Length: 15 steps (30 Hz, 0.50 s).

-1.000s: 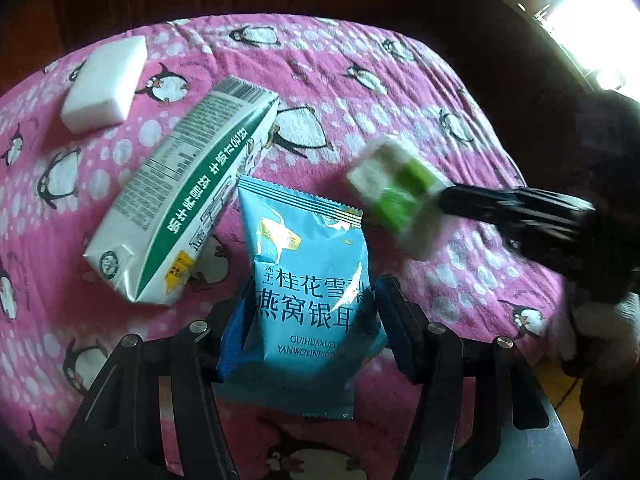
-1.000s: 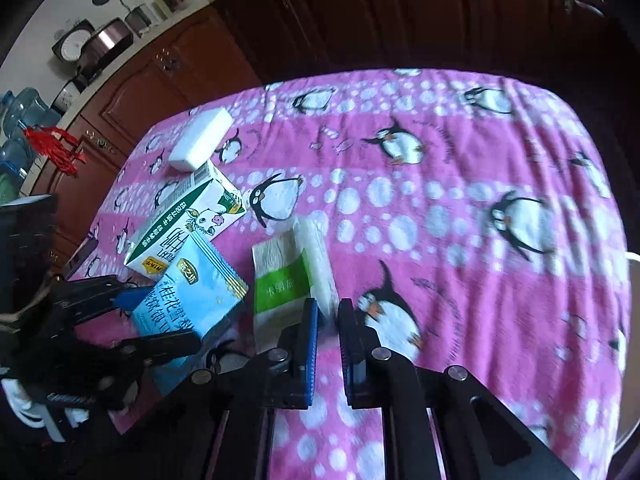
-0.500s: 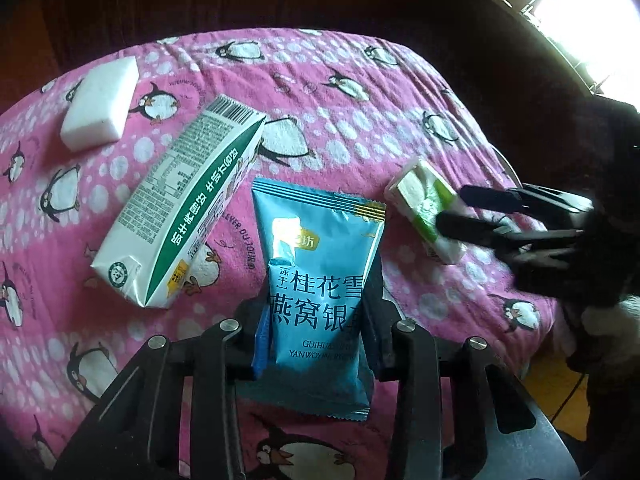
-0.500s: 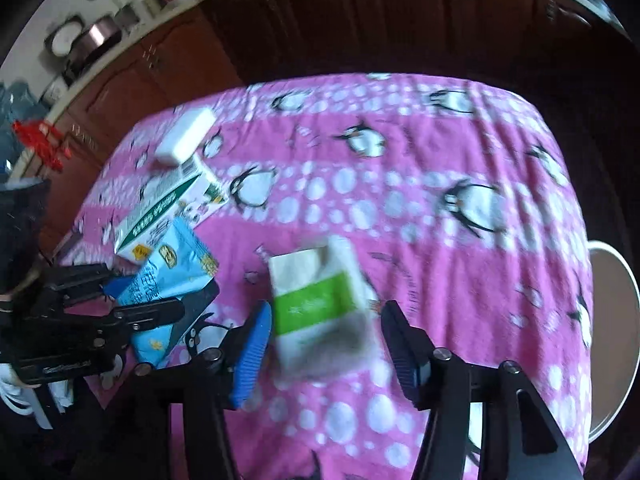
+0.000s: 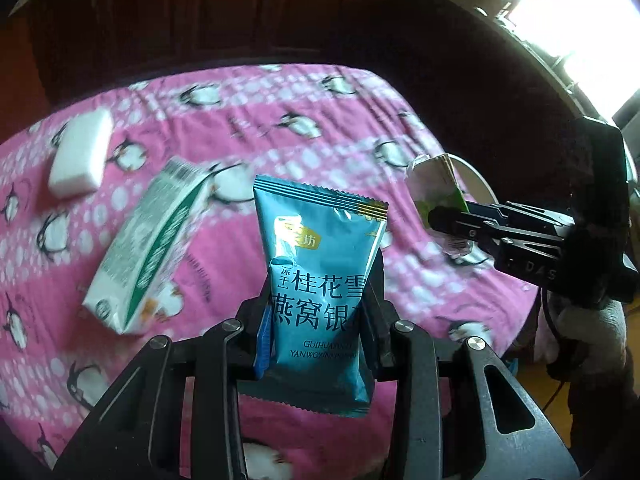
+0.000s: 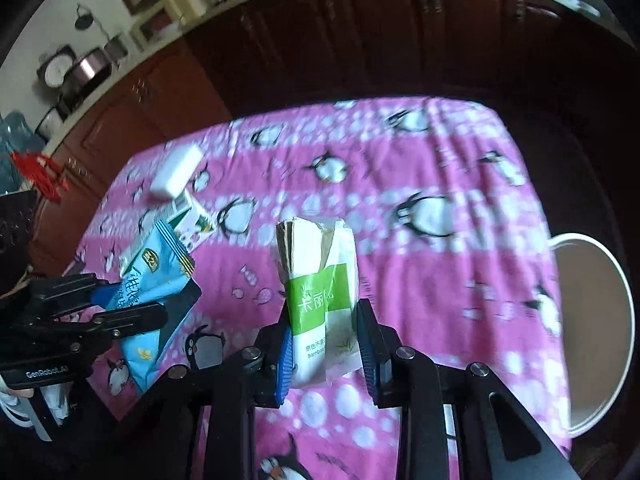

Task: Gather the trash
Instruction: 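Carry the snack packet and tissue pack to the bucket and open both tools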

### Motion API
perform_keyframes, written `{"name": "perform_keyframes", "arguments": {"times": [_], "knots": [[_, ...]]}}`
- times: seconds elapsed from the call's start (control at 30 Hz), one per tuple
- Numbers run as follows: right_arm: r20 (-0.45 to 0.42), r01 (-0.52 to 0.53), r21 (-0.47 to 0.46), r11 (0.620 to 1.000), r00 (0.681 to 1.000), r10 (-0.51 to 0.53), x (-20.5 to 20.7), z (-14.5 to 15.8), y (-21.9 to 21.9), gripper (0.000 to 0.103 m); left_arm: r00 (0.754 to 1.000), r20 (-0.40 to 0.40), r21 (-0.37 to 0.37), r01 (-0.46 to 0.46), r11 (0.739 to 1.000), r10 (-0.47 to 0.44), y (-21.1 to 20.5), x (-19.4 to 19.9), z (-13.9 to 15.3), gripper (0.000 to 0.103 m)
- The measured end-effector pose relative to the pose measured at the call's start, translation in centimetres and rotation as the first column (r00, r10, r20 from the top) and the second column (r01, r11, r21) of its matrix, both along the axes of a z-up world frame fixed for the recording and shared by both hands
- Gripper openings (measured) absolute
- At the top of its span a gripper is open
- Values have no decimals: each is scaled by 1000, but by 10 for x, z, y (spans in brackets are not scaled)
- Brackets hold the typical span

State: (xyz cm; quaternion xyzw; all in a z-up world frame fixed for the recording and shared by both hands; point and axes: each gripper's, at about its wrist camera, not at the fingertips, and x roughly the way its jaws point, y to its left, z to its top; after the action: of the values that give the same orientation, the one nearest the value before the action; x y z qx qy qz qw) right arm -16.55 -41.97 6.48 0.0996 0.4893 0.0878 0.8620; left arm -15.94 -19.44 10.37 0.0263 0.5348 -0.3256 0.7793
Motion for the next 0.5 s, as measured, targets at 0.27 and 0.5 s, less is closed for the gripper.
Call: {"name": "perform_keyframes", "arguments": {"times": [0.27, 0.5], "knots": [[47, 110, 2, 994, 993, -110, -28, 23, -51, 27, 996, 39, -5, 82, 997, -81, -53, -6, 19, 34], [59, 225, 0, 974, 973, -224, -52, 30, -105, 27, 986, 72, -8, 154, 988, -153, -102, -9, 35, 34]]}}
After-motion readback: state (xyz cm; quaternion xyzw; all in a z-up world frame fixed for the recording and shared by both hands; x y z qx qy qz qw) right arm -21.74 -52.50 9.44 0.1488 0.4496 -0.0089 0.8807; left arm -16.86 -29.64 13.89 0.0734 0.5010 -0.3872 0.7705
